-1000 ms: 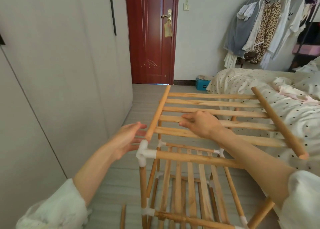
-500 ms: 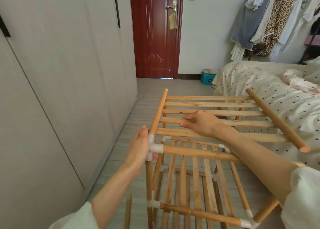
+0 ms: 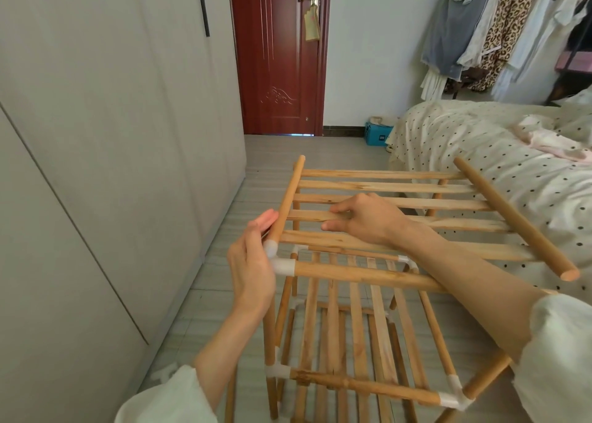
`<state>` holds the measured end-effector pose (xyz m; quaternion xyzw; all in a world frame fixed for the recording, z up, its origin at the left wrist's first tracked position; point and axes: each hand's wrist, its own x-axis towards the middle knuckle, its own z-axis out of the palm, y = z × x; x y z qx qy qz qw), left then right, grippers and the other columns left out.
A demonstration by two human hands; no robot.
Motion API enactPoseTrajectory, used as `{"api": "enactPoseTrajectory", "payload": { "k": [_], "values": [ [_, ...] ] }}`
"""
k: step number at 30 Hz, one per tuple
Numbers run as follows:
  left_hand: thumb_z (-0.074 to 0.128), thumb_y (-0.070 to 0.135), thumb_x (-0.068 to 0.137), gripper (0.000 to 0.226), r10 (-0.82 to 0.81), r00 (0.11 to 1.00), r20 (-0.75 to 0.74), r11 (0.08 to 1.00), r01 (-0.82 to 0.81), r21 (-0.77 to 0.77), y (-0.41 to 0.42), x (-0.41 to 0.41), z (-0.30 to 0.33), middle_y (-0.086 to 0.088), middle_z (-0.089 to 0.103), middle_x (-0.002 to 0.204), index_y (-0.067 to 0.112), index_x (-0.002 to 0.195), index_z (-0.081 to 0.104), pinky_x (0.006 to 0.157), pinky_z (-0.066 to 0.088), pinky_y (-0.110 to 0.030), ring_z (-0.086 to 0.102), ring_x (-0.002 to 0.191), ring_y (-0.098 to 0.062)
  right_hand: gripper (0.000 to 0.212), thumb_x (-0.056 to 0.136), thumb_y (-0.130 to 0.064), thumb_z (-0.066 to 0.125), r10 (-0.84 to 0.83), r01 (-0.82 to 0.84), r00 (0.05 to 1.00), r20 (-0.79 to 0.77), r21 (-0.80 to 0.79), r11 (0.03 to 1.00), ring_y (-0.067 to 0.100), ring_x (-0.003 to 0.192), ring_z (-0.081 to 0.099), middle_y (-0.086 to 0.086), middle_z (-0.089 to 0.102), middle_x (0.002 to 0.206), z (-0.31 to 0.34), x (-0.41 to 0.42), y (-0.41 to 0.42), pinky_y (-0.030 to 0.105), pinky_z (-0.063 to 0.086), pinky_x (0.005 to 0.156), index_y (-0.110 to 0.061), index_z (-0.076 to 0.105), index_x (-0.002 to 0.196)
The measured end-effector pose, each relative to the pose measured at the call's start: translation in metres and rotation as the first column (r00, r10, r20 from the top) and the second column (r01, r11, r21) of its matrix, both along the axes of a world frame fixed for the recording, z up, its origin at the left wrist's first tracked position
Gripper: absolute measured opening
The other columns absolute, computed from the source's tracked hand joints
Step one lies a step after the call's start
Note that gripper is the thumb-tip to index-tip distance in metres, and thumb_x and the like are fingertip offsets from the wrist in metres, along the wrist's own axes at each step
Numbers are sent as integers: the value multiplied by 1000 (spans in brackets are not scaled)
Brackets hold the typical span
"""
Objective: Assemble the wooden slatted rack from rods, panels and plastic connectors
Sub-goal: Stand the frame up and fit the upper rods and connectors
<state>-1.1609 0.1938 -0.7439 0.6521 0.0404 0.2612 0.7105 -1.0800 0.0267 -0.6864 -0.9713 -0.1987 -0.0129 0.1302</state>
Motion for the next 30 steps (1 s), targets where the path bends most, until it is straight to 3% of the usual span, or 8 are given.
{"api": "enactPoseTrajectory", "payload": {
  "k": [5, 9, 12, 15, 20, 22, 27, 30],
  "values": [
    [28, 38, 94, 39, 10, 1000, -8, 1000, -9, 24, 0, 1, -2, 8, 69, 109, 31, 102, 66, 100, 44, -29, 61, 107, -5, 53, 81, -67, 49, -22, 20, 998, -60, -21, 1000, 20, 112, 54, -2, 62, 116, -3, 7, 0, 39, 46, 91, -27, 62, 113],
    [33, 36, 89, 36, -13, 1000, 14, 999, 13, 35, 1, 0, 1, 7, 69, 109, 30, 100, 67, 95, 45, -27, 61, 106, -5, 34, 86, -61, 49, 44, -44, 996, -77, -3, 999, 13, 89, 50, -9, 54, 89, -3, 14, 2, 31, 40, 78, -28, 57, 87],
    [35, 42, 89, 32, -130, 991, 34, 987, 126, 100, 7, -2, 6, 5, 62, 122, 45, 98, 66, 98, 40, -27, 54, 116, -4, 36, 88, -59, 48, 61, -61, 994, -95, -6, 998, 11, 77, 50, -11, 53, 74, -4, 16, 6, 29, 37, 69, -29, 52, 70],
    [35, 60, 76, 30, -260, 964, 46, 959, 253, 126, 8, -3, 10, -4, 52, 134, 60, 90, 62, 107, 34, -33, 45, 127, -14, 49, 87, -63, 44, 29, -24, 996, -90, 55, 998, 14, 67, 53, -1, 56, 66, -11, 17, 9, 29, 38, 62, -20, 60, 70],
    [28, 58, 81, 33, -177, 977, 115, 978, 161, 134, 4, 1, 6, -14, 55, 125, 60, 85, 62, 106, 36, -40, 50, 122, -24, 66, 86, -69, 36, -47, 43, 998, 51, 86, 995, 14, 55, 52, -1, 51, 54, -20, 16, 14, 28, 43, 58, -12, 68, 75],
    [28, 55, 85, 35, -156, 978, 137, 983, 141, 115, 4, 2, 4, -16, 57, 121, 57, 88, 62, 105, 38, -38, 53, 118, -24, 68, 85, -70, 37, -43, 37, 995, 91, 69, 997, 17, 59, 56, 0, 53, 56, -16, 16, 15, 30, 48, 62, -10, 67, 75],
    [29, 32, 92, 28, -130, 979, 157, 988, 142, -63, 4, 6, -2, -6, 71, 96, 20, 103, 52, 99, 44, -32, 63, 107, -20, 62, 84, -70, 38, 22, -20, 995, 97, -13, 1000, 18, 57, 53, 1, 48, 54, -3, 17, 16, 29, 43, 58, -16, 53, 59],
    [29, 29, 92, 27, -117, 977, 177, 988, 133, -79, 5, 6, -4, -6, 72, 95, 16, 100, 51, 99, 45, -33, 63, 106, -22, 60, 85, -69, 39, 45, -42, 995, 89, -38, 998, 16, 53, 48, -1, 45, 52, 1, 15, 19, 32, 46, 63, -17, 47, 55]
  ]
}}
